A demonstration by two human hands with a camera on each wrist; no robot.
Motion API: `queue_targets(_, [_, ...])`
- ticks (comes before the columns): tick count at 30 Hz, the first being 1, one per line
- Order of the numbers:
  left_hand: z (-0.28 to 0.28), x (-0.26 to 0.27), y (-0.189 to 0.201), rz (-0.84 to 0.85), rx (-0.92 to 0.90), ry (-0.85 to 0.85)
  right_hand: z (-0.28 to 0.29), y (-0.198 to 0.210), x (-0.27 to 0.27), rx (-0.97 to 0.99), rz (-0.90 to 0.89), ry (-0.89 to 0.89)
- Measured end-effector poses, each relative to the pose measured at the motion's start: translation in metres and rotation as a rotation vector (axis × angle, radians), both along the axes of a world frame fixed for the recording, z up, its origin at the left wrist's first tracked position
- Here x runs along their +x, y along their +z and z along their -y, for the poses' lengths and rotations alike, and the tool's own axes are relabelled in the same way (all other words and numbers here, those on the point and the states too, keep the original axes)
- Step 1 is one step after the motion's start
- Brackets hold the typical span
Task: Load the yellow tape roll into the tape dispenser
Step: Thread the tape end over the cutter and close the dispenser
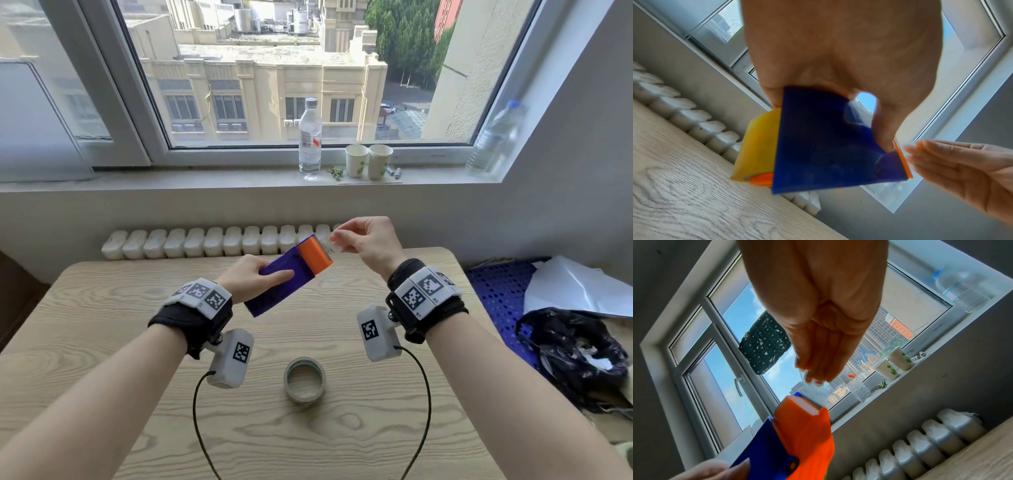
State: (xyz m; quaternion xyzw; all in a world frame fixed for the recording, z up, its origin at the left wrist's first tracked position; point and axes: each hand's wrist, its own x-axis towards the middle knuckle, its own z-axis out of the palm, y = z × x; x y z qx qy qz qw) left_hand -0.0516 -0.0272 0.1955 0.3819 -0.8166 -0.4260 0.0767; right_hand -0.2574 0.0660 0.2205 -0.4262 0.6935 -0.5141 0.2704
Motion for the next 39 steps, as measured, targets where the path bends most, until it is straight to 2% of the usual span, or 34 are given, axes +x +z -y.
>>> queue_targets(15, [-0.008,-0.013,0.004,-0.006,0.018,0.14,-0.004,-0.016,0.028,-0.158,-0.635,0.013])
queue_targets(21, [-0.009,-0.016,0.003,-0.034,0.074,0.221,-0.01,-0.019,0.037,-0.185,-0.772,0.061])
queue_targets(26, [-0.011,-0.017,0.001,-0.012,0.089,0.24,-0.014,-0.022,0.037,-0.215,-0.766,0.078])
queue_targets(29, [-0.009,-0.016,-0.002,-0.005,0.068,0.312,-0.016,-0.021,0.046,-0.258,-0.774,0.141])
queue_targets(31, [-0.009,-0.013,-0.006,0.004,0.051,0.287,-0.014,-0.019,0.053,-0.284,-0.666,0.125])
queue_targets(34, [-0.013,-0.009,-0.009,-0.027,0.062,0.214,-0.009,-0.01,0.049,-0.226,-0.188,-0.01])
queue_targets(36, [-0.014,-0.007,-0.009,-0.063,0.082,0.201,-0.01,-0.008,0.045,-0.201,0.062,-0.041])
queue_targets(39, [-0.014,-0.003,-0.008,-0.082,0.11,0.161,-0.012,-0.009,0.042,-0.21,0.242,-0.05])
